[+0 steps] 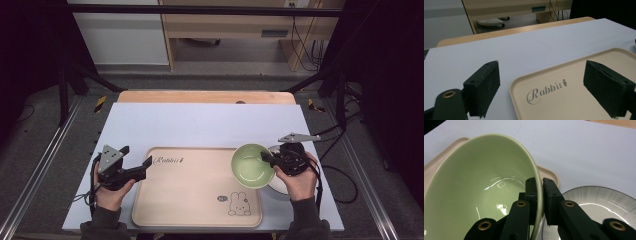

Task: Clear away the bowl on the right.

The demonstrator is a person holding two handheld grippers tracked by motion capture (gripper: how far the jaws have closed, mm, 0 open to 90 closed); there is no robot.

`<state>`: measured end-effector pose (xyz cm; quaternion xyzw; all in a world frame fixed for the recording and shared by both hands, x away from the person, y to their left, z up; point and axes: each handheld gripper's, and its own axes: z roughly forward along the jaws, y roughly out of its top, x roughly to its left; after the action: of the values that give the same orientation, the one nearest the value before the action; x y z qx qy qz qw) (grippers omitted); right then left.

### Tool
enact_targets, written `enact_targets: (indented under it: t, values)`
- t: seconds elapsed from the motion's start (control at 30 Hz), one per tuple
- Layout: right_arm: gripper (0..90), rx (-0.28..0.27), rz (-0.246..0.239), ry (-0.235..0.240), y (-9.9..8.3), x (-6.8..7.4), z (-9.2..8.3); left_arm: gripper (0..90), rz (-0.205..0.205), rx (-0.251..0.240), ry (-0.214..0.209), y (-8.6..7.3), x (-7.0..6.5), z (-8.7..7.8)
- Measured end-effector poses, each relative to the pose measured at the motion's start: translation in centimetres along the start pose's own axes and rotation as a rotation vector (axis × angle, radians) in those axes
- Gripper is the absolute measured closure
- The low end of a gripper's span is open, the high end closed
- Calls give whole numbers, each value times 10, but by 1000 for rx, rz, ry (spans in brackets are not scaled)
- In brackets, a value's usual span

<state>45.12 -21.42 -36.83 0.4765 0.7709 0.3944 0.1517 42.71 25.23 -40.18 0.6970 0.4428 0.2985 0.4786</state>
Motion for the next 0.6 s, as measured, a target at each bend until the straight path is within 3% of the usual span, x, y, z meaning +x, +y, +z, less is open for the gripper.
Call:
enact_targets:
  t: [0.6]
  values:
    - [831,19,-25,31,7,16,18,133,1,4,-4,0,-1,1]
